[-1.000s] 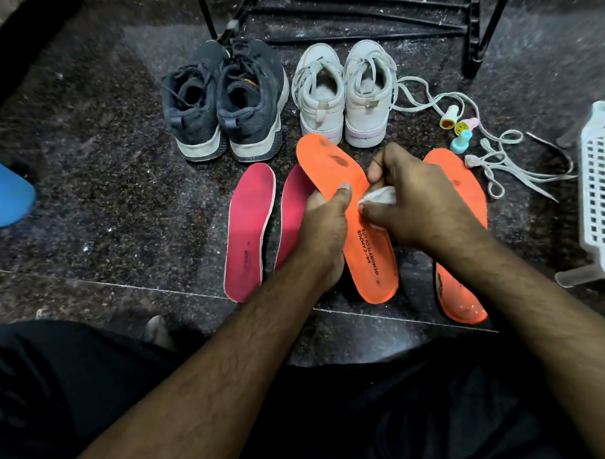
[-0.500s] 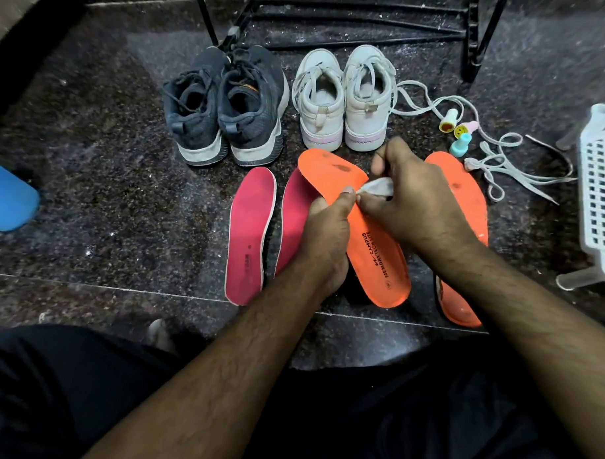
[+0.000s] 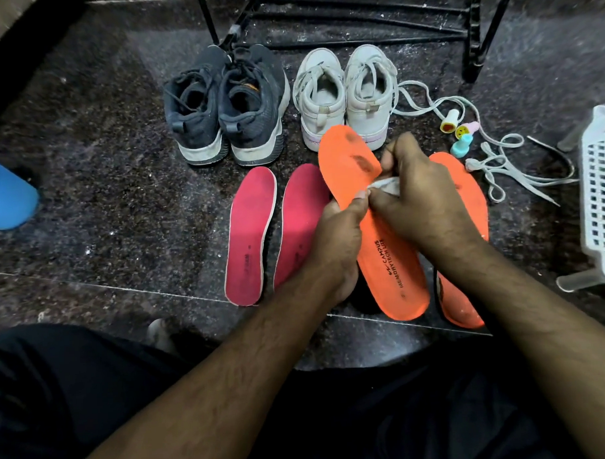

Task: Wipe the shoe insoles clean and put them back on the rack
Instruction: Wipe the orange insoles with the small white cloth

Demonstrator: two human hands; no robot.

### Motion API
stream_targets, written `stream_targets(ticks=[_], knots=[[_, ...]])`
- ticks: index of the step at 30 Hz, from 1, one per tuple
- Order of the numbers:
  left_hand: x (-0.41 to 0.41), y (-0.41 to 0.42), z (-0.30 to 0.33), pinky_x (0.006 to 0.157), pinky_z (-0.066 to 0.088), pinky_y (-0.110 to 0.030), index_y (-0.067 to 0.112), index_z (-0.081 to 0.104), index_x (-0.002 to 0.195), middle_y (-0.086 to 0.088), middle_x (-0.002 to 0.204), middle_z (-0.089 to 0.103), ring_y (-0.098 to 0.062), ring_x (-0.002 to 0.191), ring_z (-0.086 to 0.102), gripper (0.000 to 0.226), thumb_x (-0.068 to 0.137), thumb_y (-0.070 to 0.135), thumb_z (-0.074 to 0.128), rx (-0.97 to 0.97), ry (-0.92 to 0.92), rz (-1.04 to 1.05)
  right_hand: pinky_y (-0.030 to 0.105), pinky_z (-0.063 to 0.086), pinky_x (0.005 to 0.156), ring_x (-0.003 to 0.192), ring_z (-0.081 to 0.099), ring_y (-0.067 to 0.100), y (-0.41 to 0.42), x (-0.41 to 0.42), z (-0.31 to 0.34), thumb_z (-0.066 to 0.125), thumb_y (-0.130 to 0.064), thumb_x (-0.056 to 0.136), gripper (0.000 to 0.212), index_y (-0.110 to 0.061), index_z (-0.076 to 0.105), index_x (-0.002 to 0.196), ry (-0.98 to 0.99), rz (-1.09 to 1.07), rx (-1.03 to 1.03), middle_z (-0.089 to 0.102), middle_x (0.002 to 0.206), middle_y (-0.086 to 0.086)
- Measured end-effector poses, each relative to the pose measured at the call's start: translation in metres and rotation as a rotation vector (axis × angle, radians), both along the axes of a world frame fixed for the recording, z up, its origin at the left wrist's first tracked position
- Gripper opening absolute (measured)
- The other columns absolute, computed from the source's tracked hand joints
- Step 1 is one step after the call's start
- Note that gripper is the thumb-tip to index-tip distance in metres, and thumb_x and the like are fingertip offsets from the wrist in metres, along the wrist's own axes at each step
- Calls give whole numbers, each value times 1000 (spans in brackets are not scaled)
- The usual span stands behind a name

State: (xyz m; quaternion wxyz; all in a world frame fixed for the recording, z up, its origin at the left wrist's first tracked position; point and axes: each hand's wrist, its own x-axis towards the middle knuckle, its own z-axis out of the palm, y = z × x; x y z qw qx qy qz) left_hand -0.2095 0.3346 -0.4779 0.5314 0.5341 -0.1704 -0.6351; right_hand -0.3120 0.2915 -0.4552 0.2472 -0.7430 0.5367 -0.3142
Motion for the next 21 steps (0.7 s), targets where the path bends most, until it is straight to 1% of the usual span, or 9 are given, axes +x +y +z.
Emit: stream_targets(ticks=[3, 6, 8, 10, 11, 14, 17, 19, 21], knots=[[3, -1, 1, 67, 57, -33, 3, 60, 125, -17, 94, 68, -25, 75, 65, 29, 105, 19, 47, 9, -22, 24, 27, 28, 59, 61, 49, 8, -3, 2, -2, 69, -12, 75, 29, -16, 45, 92, -24, -20, 41, 54, 70, -9], [9, -4, 3, 61, 57, -30, 6, 62, 116, -13, 87, 70, -22, 69, 66, 22, 106, 18, 47, 0, -39, 59, 22, 36, 57, 64, 56, 10, 6, 2, 0, 70, -14, 76, 29, -20, 45, 90, -17, 33, 84, 60, 70, -7], [12, -6, 3, 63, 58, -32, 4, 61, 118, -20, 97, 72, -26, 75, 68, 24, 106, 19, 47, 15, -43, 84, 21, 37, 57, 66, 59, 9, 11, 1, 2, 70, -13, 76, 31, -23, 44, 89, 20, 64, 107, 62, 70, -8], [13, -7, 1, 68, 59, -36, 2, 58, 125, -25, 112, 70, -32, 86, 69, 30, 106, 22, 48, 25, -40, 84, 25, 40, 61, 67, 60, 11, 14, -1, 2, 70, -11, 76, 31, -23, 44, 90, 45, 81, 115, 62, 71, -9], [12, -6, 1, 70, 59, -38, 2, 57, 126, -25, 114, 70, -32, 88, 69, 30, 105, 22, 49, 27, -37, 78, 28, 41, 63, 66, 60, 12, 15, -1, 2, 69, -9, 76, 32, -23, 44, 90, 46, 84, 114, 62, 71, -9], [8, -3, -1, 71, 59, -37, 3, 60, 124, -20, 105, 71, -30, 86, 69, 28, 106, 20, 48, 14, -50, 41, 32, 41, 63, 65, 56, 16, 13, 0, 1, 66, -5, 77, 31, -21, 44, 91, 17, 78, 79, 58, 71, -7], [2, -1, -2, 72, 58, -36, 3, 60, 127, -21, 103, 70, -30, 86, 67, 30, 106, 19, 46, -10, -47, 1, 35, 41, 64, 65, 54, 18, 3, -1, -1, 63, -3, 76, 30, -20, 44, 90, -31, 30, 40, 57, 72, -5], [0, -1, -3, 73, 58, -38, 3, 59, 128, -24, 107, 69, -31, 88, 66, 30, 106, 19, 46, -13, -32, -1, 34, 39, 64, 65, 52, 15, -4, -2, -2, 63, -4, 76, 29, -21, 43, 89, -51, -14, 33, 56, 73, -7], [1, -1, -2, 71, 58, -37, 3, 59, 128, -23, 105, 69, -29, 84, 66, 30, 106, 20, 47, -4, -37, 22, 31, 36, 63, 65, 50, 14, -6, -1, -2, 63, -4, 76, 29, -21, 44, 89, -62, -13, 32, 54, 72, -8]])
